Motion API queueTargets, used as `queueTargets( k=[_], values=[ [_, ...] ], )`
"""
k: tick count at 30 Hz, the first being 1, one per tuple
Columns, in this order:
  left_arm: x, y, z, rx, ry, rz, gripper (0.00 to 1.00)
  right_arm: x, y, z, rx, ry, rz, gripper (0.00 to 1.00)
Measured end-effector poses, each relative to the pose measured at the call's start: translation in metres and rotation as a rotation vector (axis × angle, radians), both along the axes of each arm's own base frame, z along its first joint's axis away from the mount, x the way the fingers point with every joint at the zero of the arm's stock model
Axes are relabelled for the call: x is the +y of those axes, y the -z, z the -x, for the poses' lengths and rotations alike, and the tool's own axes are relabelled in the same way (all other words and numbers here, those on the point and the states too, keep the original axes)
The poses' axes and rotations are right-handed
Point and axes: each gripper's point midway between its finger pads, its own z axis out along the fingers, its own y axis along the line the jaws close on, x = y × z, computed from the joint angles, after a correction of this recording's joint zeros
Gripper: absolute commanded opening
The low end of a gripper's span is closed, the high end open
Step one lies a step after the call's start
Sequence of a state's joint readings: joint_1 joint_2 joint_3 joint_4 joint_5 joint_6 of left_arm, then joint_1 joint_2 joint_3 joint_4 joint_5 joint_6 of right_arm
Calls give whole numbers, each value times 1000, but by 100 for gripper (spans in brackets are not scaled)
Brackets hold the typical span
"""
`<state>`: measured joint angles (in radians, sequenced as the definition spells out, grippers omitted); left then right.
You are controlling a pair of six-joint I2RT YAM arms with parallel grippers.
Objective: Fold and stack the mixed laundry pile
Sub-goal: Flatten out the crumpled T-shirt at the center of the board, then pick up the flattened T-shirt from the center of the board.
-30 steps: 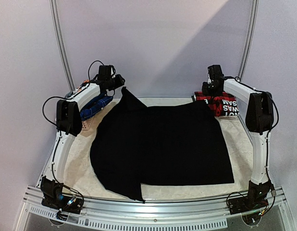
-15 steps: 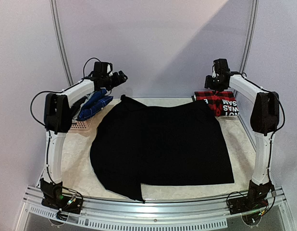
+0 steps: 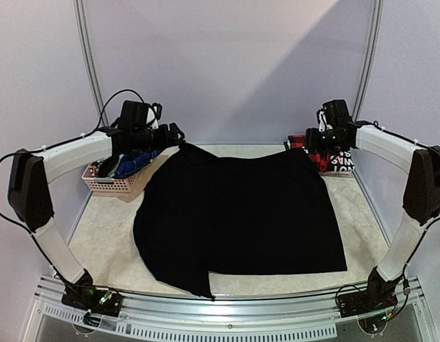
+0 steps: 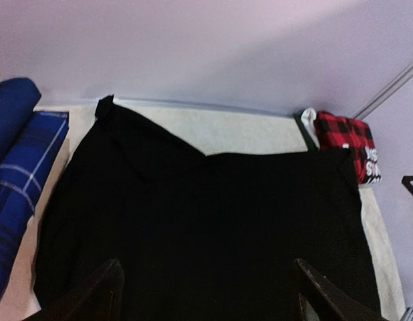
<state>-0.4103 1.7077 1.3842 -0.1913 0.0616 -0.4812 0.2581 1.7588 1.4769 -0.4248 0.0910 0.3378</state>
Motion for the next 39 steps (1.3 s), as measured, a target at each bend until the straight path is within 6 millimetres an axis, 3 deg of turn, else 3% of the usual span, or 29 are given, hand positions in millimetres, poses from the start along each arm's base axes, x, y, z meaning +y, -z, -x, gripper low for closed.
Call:
queueTargets(
  k=[6, 12, 20, 25, 31, 39],
  values=[
    [15, 50, 61, 105, -11, -144, 82, 12, 21, 48, 29, -38, -29, 68],
    [37, 95, 109, 204, -30, -230, 81, 18, 33, 87, 22, -37, -56, 69],
    [60, 154, 156, 330, -51, -305, 81, -2, 67, 127, 63, 59, -68, 70],
    [70, 182, 173, 383, -66, -319, 80, -12, 88, 146, 112, 106, -76, 71],
    [71, 211, 177, 438, -75, -332, 76, -12, 96, 147, 132, 120, -82, 71],
    [71, 219, 174, 447, -101, -324, 71, -10, 121, 147, 197, 115, -63, 71]
  ],
)
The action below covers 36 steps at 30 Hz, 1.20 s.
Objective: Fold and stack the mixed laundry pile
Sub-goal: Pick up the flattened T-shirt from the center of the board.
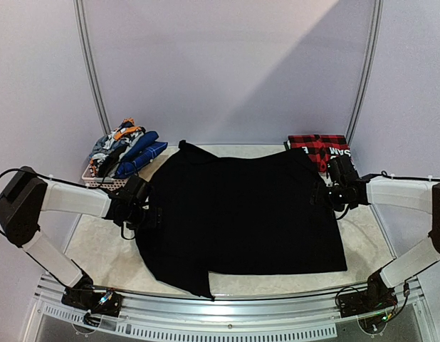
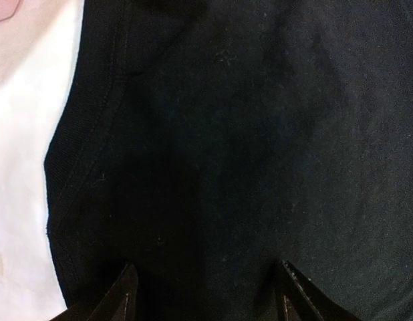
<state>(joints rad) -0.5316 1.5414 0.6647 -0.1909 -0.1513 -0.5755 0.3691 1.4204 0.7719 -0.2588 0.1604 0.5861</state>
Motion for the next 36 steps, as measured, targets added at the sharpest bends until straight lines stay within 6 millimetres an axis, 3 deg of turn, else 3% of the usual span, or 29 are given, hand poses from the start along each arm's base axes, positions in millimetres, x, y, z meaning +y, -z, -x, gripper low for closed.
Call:
queueTargets(
  k=[7, 19, 22, 28, 36],
  values=[
    [10, -5, 11, -4, -27, -50, 75, 4, 2, -1, 3, -12, -11, 71],
    [24, -52, 44, -60, -17, -121, 74, 3, 5, -3, -10, -4, -5, 71],
    [10, -62, 58, -71, 75, -118, 74, -2, 10, 2, -6, 7, 5, 71],
    [-38, -79, 83, -108, 338, -90, 69, -4, 7, 4, -26, 18, 1, 71],
    [-98, -70, 124, -140, 712, -122, 69, -3, 3, 7, -35, 12, -14, 72]
  ],
)
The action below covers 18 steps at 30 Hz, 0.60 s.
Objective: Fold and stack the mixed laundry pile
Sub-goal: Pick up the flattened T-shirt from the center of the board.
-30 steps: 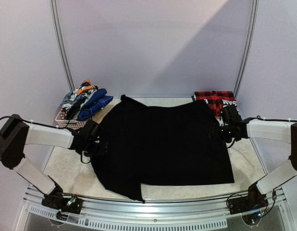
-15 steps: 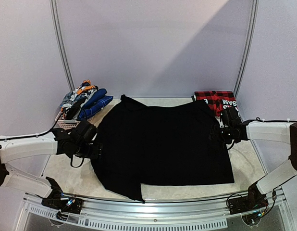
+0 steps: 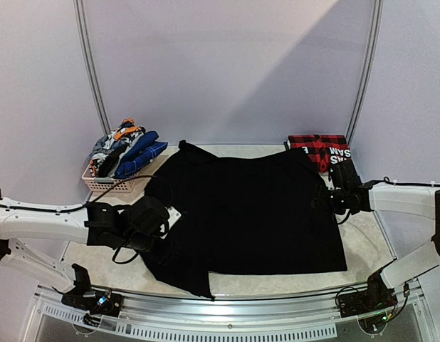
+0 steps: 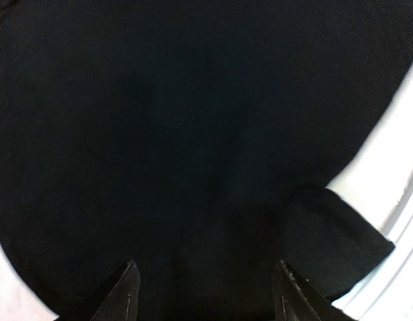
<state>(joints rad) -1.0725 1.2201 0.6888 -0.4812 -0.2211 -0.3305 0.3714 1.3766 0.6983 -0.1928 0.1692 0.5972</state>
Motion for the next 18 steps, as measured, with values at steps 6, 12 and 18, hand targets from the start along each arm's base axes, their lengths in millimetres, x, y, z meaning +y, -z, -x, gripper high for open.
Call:
queueTargets(
  k=[6, 12, 18],
  values=[
    [-36, 12, 32, 34, 206, -67, 65, 2, 3, 9, 11, -17, -16, 72],
    [-50, 21, 67, 69, 342, -127, 66, 4, 1, 15, 8, -33, -34, 72],
    [-44, 44, 88, 130, 376, -215, 66, 8, 0, 22, 5, -53, -41, 72]
  ],
)
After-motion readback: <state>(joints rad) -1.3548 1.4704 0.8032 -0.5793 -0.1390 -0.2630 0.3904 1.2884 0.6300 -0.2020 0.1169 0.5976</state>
